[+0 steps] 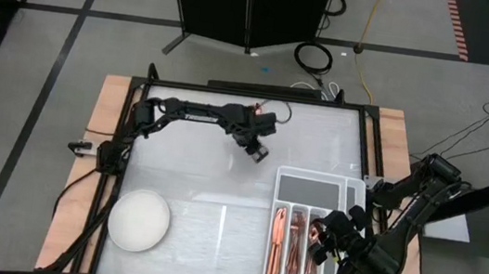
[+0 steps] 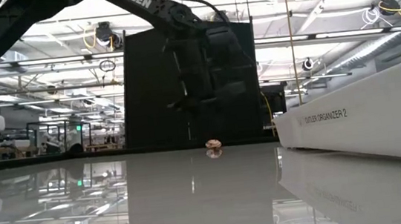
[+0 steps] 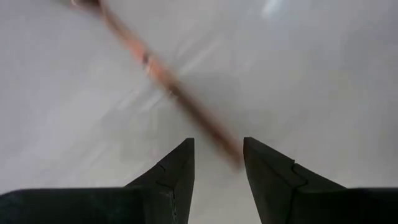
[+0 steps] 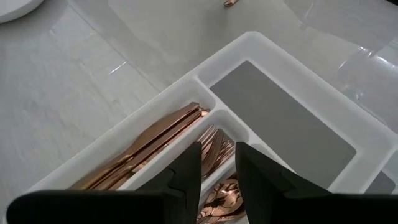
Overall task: Sort silverware
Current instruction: Put the brown spoon in the white silverware organizer
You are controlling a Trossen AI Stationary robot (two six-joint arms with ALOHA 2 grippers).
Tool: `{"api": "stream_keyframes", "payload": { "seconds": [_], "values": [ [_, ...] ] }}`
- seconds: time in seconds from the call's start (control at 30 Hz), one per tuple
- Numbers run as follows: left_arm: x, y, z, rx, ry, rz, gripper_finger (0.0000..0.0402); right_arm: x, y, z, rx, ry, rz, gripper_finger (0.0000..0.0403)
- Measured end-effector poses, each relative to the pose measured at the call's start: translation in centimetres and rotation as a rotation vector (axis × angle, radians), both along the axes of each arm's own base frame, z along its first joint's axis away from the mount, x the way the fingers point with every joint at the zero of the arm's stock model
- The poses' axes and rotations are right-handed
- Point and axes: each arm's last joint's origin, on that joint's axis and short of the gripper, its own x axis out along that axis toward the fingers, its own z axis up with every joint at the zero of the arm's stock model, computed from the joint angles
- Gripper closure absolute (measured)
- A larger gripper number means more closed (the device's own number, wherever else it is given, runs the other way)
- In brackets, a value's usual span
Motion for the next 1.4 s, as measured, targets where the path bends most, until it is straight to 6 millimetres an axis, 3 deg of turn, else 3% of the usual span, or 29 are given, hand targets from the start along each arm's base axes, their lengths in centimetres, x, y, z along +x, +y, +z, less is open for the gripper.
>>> {"api": "stream_keyframes", "payload": {
  "seconds": [0.2,0.47,0.63,0.83,1.03,1.1,1.23,1.4],
  "values": [
    [0.3,3.8,0.6,0.014,-0.177,0.197,0.0263,0.1,0.1,0.0,-0.006,0.003,0.018,0.0312],
    [-0.3,6.6,-0.3,-0.006,-0.202,0.351,0.0263,0.1,0.2,0.0,-0.016,0.011,0.047,0.0312],
    [0.1,7.3,-0.4,-0.009,-0.240,0.377,0.0263,0.2,0.2,0.0,-0.020,0.014,0.056,0.0312],
    [-1.0,7.7,-1.0,-0.074,-0.142,0.395,0.0263,0.2,0.6,-0.1,-0.012,0.008,0.097,0.0312],
    [-1.3,7.2,-0.7,-0.076,-0.101,0.211,0.0263,0.4,0.5,0.1,-0.076,-0.062,0.111,0.0312],
    [-1.8,7.1,0.6,-0.052,-0.082,0.152,0.0263,0.9,0.1,0.2,-0.097,-0.086,0.090,0.0312],
    [-3.3,6.4,5.1,0.018,-0.098,0.069,0.0263,2.7,-1.8,0.4,-0.115,-0.080,0.011,0.0312],
    [-7.5,5.7,11.0,0.120,-0.108,0.016,0.0263,6.4,-5.8,0.4,-0.102,0.000,-0.071,0.0312]
  ]
}}
